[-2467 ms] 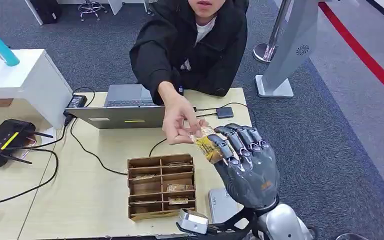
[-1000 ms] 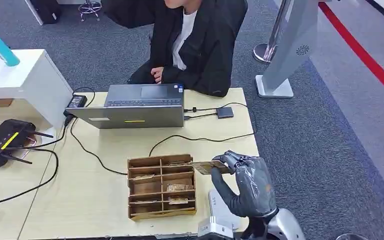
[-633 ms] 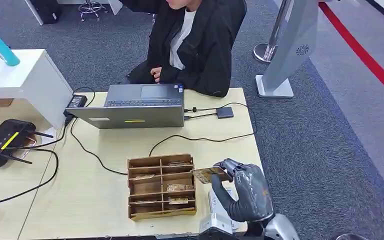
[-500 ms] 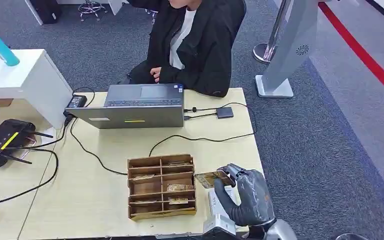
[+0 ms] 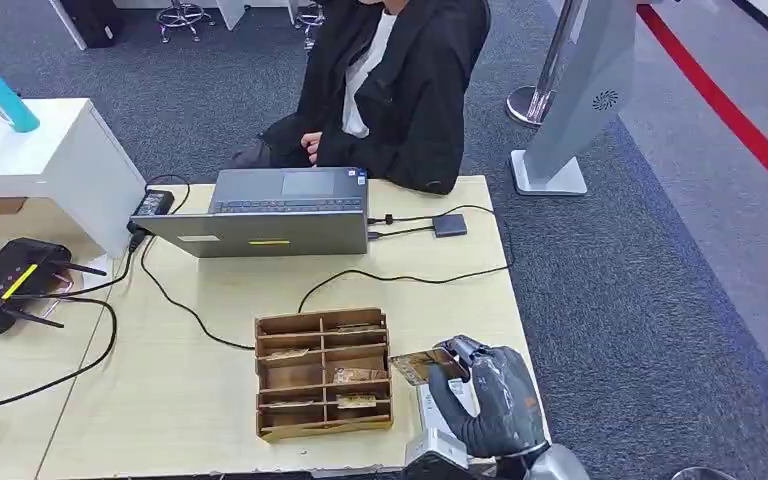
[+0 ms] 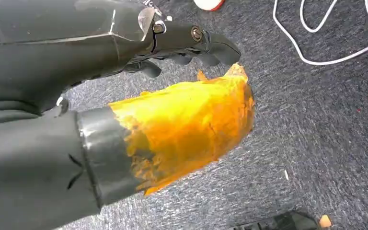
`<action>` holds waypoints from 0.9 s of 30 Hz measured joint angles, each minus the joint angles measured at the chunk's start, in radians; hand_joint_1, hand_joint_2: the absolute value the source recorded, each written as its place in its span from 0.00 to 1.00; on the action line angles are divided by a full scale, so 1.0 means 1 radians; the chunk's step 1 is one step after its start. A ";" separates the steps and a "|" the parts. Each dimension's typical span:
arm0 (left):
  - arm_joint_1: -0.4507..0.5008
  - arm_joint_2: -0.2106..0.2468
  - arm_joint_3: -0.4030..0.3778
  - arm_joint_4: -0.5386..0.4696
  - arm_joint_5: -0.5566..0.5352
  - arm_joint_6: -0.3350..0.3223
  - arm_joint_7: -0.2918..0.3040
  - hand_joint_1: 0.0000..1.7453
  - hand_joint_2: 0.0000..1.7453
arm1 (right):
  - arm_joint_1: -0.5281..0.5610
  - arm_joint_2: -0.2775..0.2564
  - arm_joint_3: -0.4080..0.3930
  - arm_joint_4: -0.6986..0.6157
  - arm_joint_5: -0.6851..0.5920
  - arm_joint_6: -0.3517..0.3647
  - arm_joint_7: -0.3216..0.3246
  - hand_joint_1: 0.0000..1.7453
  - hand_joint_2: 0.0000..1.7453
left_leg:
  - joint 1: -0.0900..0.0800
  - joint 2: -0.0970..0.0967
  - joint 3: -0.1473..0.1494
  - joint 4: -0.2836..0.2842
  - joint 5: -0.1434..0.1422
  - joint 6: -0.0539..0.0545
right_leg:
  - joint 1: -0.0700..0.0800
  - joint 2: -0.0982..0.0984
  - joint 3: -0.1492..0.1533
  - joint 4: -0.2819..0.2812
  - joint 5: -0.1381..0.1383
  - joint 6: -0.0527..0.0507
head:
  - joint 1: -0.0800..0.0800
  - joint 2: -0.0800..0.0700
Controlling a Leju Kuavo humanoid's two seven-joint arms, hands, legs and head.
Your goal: Pass the card to the sensor for recognition and then transmit it.
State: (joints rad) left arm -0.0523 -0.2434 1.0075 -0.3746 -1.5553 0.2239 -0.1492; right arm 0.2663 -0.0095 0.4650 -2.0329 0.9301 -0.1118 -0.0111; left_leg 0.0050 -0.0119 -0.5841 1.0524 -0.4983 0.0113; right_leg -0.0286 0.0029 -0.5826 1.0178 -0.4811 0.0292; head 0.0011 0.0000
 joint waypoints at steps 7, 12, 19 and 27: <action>0.004 -0.002 0.000 -0.011 0.000 -0.003 0.000 0.00 0.00 | 0.001 -0.010 0.002 0.013 0.000 0.000 0.018 1.00 1.00 | 0.000 0.000 0.000 0.000 0.000 0.000 | 0.000 0.000 0.000 0.000 0.000 0.000 | 0.000 0.000; 0.006 -0.006 0.000 -0.017 0.000 -0.003 0.000 0.00 0.00 | 0.003 -0.015 0.002 0.020 -0.001 -0.001 0.029 1.00 1.00 | 0.000 0.000 0.000 0.000 0.000 0.000 | 0.000 0.000 0.000 0.000 0.000 0.000 | 0.000 0.000; 0.011 -0.008 0.000 -0.024 0.000 -0.009 0.000 0.00 0.00 | 0.004 -0.018 0.002 0.025 -0.005 0.000 0.043 1.00 1.00 | 0.000 0.000 0.000 0.000 0.000 0.000 | 0.000 0.000 0.000 0.000 0.000 0.000 | 0.000 0.000; 0.014 -0.017 0.000 -0.047 0.000 -0.032 -0.007 0.00 0.00 | 0.004 -0.020 0.002 0.032 -0.007 0.015 0.064 1.00 1.00 | 0.000 0.000 0.000 0.000 0.000 0.000 | 0.000 0.000 0.000 0.000 0.000 0.000 | 0.000 0.000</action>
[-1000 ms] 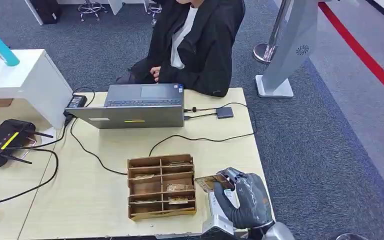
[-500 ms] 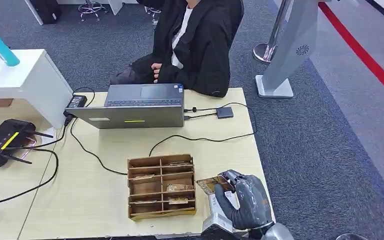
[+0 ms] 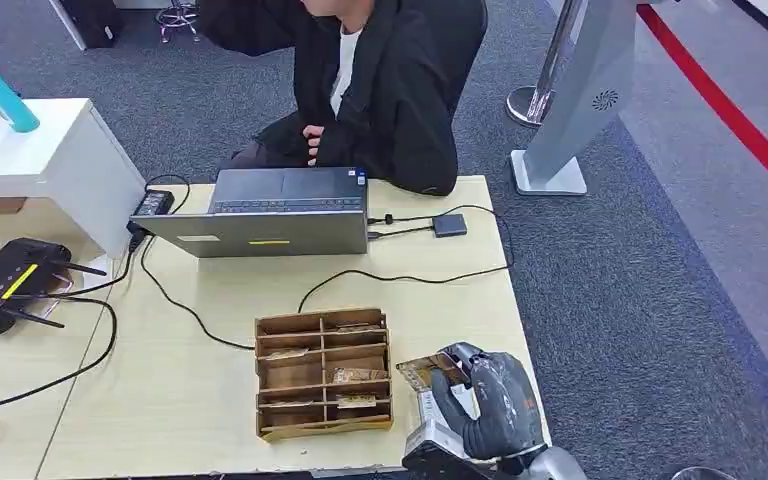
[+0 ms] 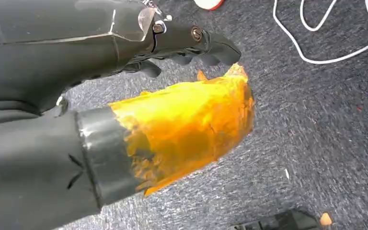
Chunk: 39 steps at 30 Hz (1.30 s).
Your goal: Pass the card to the sensor for recognition and then transmit it.
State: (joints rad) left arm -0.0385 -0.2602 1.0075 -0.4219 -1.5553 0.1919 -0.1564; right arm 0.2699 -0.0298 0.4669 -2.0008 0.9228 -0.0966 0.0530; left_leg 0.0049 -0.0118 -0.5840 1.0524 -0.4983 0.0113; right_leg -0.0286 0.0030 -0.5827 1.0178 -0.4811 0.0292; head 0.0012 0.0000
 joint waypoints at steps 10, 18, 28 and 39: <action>0.003 -0.013 0.000 -0.038 0.000 -0.019 -0.001 0.00 0.00 | 0.000 -0.002 0.000 0.006 -0.011 0.018 0.009 1.00 1.00 | 0.000 0.000 0.000 0.000 0.000 0.000 | 0.000 0.000 0.000 0.000 0.000 0.000 | 0.000 0.000; 0.005 -0.015 0.000 -0.045 0.000 -0.018 -0.001 0.00 0.00 | -0.001 -0.007 0.000 0.015 -0.012 0.021 0.009 1.00 1.00 | 0.000 0.000 0.000 0.000 0.000 0.000 | 0.000 0.000 0.000 0.000 0.000 0.000 | 0.000 0.000; 0.005 -0.015 0.000 -0.045 0.000 -0.015 -0.001 0.00 0.00 | -0.001 -0.010 0.000 0.019 -0.020 0.021 0.019 1.00 1.00 | 0.000 0.000 0.000 0.000 0.000 0.000 | 0.000 0.000 0.000 0.000 0.000 0.000 | 0.000 0.000; 0.005 -0.015 0.000 -0.045 0.000 -0.014 -0.001 0.00 0.00 | -0.001 -0.011 0.000 0.024 -0.022 0.024 0.024 1.00 1.00 | 0.000 0.000 0.000 0.000 0.000 0.000 | 0.000 0.000 0.000 0.000 0.000 0.000 | 0.000 0.000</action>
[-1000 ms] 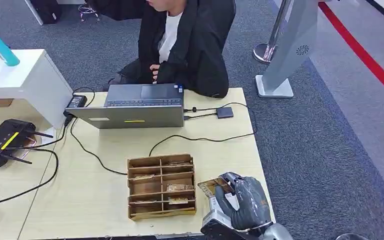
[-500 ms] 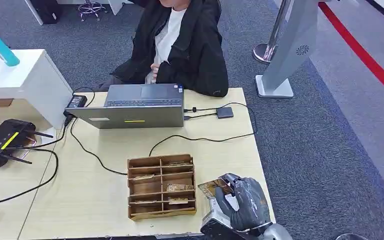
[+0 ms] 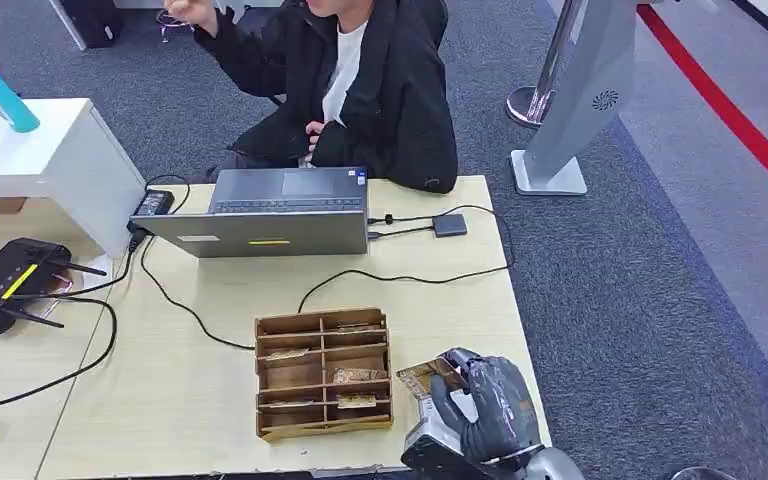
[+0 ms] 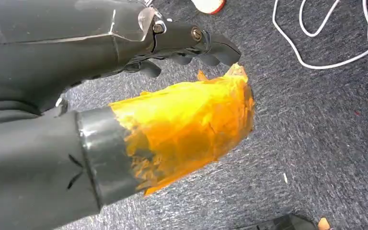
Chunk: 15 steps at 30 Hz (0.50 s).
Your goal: Pass the card to the sensor for recognition and then transmit it.
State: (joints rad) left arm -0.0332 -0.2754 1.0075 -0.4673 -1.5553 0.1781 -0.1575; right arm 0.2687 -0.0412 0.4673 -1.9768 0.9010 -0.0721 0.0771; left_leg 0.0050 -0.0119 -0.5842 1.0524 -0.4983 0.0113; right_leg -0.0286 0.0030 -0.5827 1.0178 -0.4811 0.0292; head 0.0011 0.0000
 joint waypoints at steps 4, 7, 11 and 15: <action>0.000 0.000 0.000 0.000 0.000 0.000 0.000 0.00 0.00 | 0.000 0.000 0.000 0.000 0.000 0.000 0.000 1.00 1.00 | 0.000 0.000 0.000 0.000 0.000 0.000 | 0.000 0.000 0.000 0.000 0.000 0.000 | 0.000 0.000; 0.000 0.000 0.000 0.000 0.000 0.000 0.000 0.00 0.00 | 0.000 0.000 0.000 0.000 0.000 0.000 0.000 1.00 1.00 | 0.000 0.000 0.000 0.000 0.000 0.000 | 0.000 0.000 0.000 0.000 0.000 0.000 | 0.000 0.000; 0.000 0.000 0.000 0.000 0.000 0.000 0.000 0.00 0.00 | 0.000 0.000 0.000 0.000 0.000 0.000 0.000 1.00 1.00 | 0.000 0.000 0.000 0.000 0.000 0.000 | 0.000 0.000 0.000 0.000 0.000 0.000 | 0.000 0.000; 0.000 0.000 0.000 0.000 0.000 0.001 0.000 0.00 0.00 | 0.000 -0.003 0.002 0.002 -0.001 0.000 0.004 1.00 1.00 | 0.000 0.000 0.000 0.000 0.000 0.000 | 0.000 0.000 0.000 0.000 0.000 0.000 | 0.000 0.000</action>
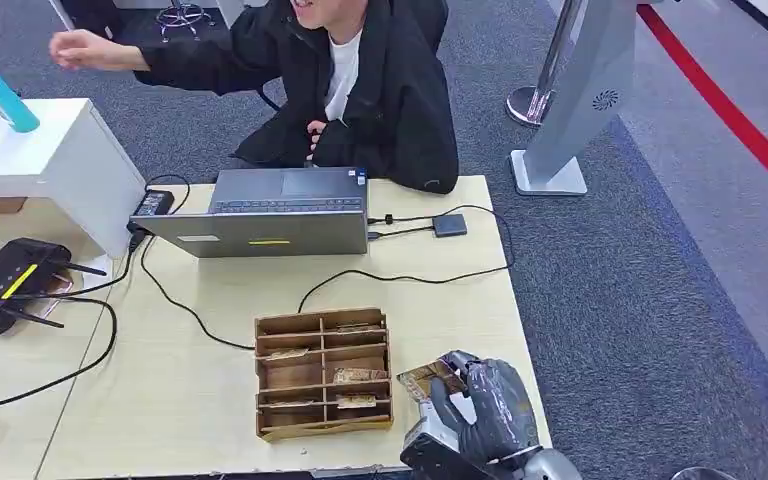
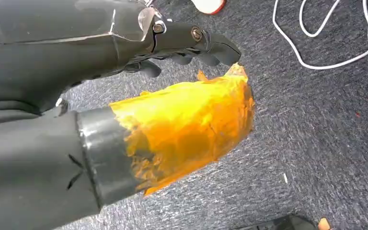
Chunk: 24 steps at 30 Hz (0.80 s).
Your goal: Pass the card to the sensor for recognition and then transmit it.
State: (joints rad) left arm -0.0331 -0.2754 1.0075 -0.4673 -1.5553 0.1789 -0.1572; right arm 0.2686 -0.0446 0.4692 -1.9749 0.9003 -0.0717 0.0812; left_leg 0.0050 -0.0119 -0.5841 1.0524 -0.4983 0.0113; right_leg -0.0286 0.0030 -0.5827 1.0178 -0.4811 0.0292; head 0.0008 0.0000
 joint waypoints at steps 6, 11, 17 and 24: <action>0.000 0.000 0.000 0.000 0.000 0.001 0.001 0.00 0.00 | -0.002 -0.003 0.005 0.023 -0.008 0.013 0.016 1.00 1.00 | 0.000 0.000 0.000 0.000 0.000 0.000 | 0.000 0.000 0.000 0.000 0.000 0.000 | 0.000 0.000; 0.000 0.000 0.000 0.000 0.000 0.001 0.001 0.00 0.00 | -0.004 -0.004 0.005 0.028 -0.009 0.015 0.017 1.00 1.00 | 0.000 0.000 0.000 0.000 0.000 0.000 | 0.000 0.000 0.000 0.000 0.000 0.000 | 0.000 0.000; -0.001 0.002 0.001 0.000 0.000 -0.001 0.001 0.00 0.00 | -0.021 -0.004 0.005 0.043 -0.019 0.035 0.024 1.00 1.00 | 0.000 0.000 0.000 0.000 0.000 0.000 | 0.000 0.000 0.000 0.000 0.000 0.000 | 0.000 0.000; -0.007 0.006 0.010 0.000 0.000 -0.008 0.001 0.00 0.00 | -0.065 -0.004 0.005 0.084 -0.024 0.059 0.027 1.00 1.00 | 0.000 0.000 0.000 0.000 0.000 0.000 | 0.000 0.000 0.000 0.000 0.000 0.000 | 0.000 0.000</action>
State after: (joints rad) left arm -0.0400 -0.2693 1.0178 -0.4673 -1.5553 0.1705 -0.1560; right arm 0.2035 -0.0484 0.4742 -1.8914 0.8766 -0.0126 0.1087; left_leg 0.0050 -0.0119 -0.5840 1.0524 -0.4982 0.0114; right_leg -0.0286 0.0029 -0.5826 1.0178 -0.4810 0.0293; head 0.0008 0.0000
